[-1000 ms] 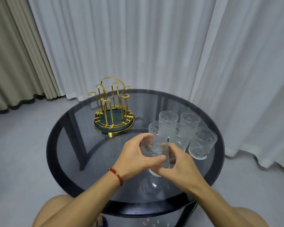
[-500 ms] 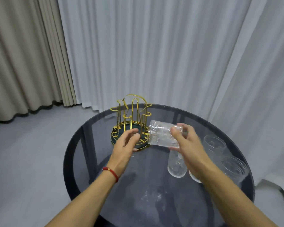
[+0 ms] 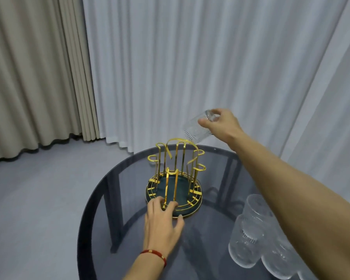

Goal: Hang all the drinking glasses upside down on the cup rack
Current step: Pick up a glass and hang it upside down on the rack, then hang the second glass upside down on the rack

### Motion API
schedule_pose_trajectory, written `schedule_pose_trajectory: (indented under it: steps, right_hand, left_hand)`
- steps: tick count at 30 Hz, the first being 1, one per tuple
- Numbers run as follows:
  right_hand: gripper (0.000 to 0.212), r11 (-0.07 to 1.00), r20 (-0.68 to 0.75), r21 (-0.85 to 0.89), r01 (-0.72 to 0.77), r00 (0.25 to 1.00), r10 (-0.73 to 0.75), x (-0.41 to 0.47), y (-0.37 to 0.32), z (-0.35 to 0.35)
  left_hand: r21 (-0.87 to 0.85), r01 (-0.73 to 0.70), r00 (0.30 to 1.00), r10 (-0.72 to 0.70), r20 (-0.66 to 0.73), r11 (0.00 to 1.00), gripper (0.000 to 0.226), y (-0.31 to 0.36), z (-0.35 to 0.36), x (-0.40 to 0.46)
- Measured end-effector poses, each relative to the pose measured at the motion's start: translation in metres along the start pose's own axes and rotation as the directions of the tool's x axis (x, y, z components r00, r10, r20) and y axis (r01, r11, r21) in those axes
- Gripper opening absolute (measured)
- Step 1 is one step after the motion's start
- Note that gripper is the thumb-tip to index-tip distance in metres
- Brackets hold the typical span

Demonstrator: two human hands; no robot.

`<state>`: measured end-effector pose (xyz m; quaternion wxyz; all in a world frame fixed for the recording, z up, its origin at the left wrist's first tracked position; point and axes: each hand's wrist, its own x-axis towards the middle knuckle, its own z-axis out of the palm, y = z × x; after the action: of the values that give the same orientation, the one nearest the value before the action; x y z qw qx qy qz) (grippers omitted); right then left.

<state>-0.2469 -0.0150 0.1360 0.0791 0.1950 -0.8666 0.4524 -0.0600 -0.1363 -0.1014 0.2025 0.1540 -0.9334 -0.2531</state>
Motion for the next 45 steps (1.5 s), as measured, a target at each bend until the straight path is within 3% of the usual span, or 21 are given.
schedule_pose_trajectory:
  steps: [6,9,13,22,24,26,29,32,35,38,40,42,45]
  right_hand:
    - [0.08,0.976,0.314,-0.136,0.171,0.942,-0.121,0.041,0.009,0.036]
    - [0.083,0.947,0.437,-0.22,0.234,0.892,-0.119,0.049,0.012,0.049]
    - [0.085,0.951,0.558,-0.194,0.241,0.824,-0.095,0.051,0.02,0.059]
    - [0.081,0.936,0.642,-0.177,0.305,0.756,-0.125,0.051,0.035,0.07]
    - [0.082,0.964,0.663,-0.119,0.238,0.742,-0.101,0.047,0.034,0.062]
    - [0.075,0.986,0.609,-0.064,0.157,0.788,-0.086,0.039,0.038,0.048]
    - [0.047,0.985,0.42,-0.072,0.155,0.901,-0.111,0.015,0.047,0.019]
    - [0.032,0.985,0.277,-0.09,0.145,0.954,-0.115,-0.024,0.053,-0.014]
    - [0.029,0.967,0.25,-0.158,0.198,0.956,-0.155,-0.078,0.055,-0.044]
    - [0.029,0.9,0.287,-0.254,0.354,0.916,-0.28,-0.144,0.062,-0.064]
    - [0.028,0.866,0.233,-0.266,0.424,0.9,-0.369,-0.188,0.07,-0.07]
    - [0.027,0.873,0.116,-0.234,0.428,0.904,-0.412,-0.228,0.079,-0.071]
    - [0.031,0.915,-0.035,-0.115,0.386,0.919,-0.392,-0.269,0.099,-0.065]
  left_hand:
    - [0.03,-0.023,1.0,0.023,0.014,0.999,0.043,-0.008,0.006,0.001]
    - [0.051,-0.063,0.998,0.063,0.004,0.997,0.042,-0.013,0.006,0.0]
    - [0.036,-0.072,0.997,0.072,0.001,0.997,0.043,-0.016,0.006,0.0]
    - [0.074,-0.08,0.996,0.078,0.031,0.994,0.051,-0.012,0.005,0.002]
    - [0.098,-0.083,0.996,0.079,0.043,0.992,0.052,-0.01,0.005,0.002]
    - [0.112,-0.072,0.997,0.069,0.036,0.991,0.052,-0.006,0.003,0.0]
    - [0.165,-0.041,0.999,0.036,0.031,0.985,0.054,0.007,-0.003,-0.003]
    - [0.178,-0.076,0.993,0.091,-0.079,0.981,0.046,0.032,-0.014,-0.012]
    - [0.012,-0.288,0.945,0.286,-0.158,0.958,0.043,0.059,-0.016,-0.027]
    - [-0.146,-0.48,0.876,0.483,-0.021,0.865,0.06,0.087,-0.013,-0.044]
    - [-0.231,-0.544,0.825,0.565,0.031,0.807,0.07,0.104,-0.009,-0.052]
    - [-0.331,-0.506,0.831,0.553,0.061,0.797,0.077,0.118,-0.003,-0.056]
    - [-0.478,-0.285,0.896,0.409,0.175,0.831,0.093,0.13,0.005,-0.057]
